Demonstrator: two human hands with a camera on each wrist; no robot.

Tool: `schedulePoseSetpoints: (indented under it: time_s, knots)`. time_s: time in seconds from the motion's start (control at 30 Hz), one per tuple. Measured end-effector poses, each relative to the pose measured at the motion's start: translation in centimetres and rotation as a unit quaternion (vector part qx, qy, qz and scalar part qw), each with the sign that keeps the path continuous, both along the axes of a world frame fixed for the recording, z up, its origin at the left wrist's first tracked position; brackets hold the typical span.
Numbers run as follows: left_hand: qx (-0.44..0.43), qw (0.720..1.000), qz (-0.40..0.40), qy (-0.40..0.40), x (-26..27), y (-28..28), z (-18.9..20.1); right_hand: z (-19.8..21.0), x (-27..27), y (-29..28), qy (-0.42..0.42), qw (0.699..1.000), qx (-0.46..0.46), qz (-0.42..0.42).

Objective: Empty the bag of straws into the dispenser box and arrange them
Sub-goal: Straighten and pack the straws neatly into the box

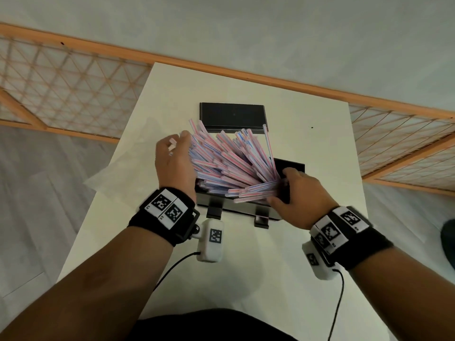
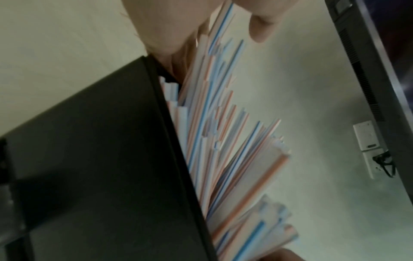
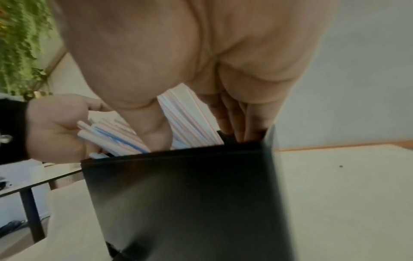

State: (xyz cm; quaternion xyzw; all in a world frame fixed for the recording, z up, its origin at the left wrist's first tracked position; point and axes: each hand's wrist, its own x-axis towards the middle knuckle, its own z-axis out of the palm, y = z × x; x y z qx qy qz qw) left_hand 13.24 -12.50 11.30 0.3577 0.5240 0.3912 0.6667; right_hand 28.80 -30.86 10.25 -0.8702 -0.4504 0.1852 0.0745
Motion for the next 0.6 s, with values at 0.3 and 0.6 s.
schedulePoseSetpoints:
  time_s: [0.3,0.6]
  knots:
    - [0.006,1.000,-0.024,0.002,-0.3,-0.5,-0.3,-1.0,-2.3,4.5,0.079,0.992,0.074,0.061]
    - [-0.025,0.999,-0.041,-0.019,-0.8,0.7,-0.4,-0.5,-0.5,2.1,0.015,0.996,-0.018,-0.086]
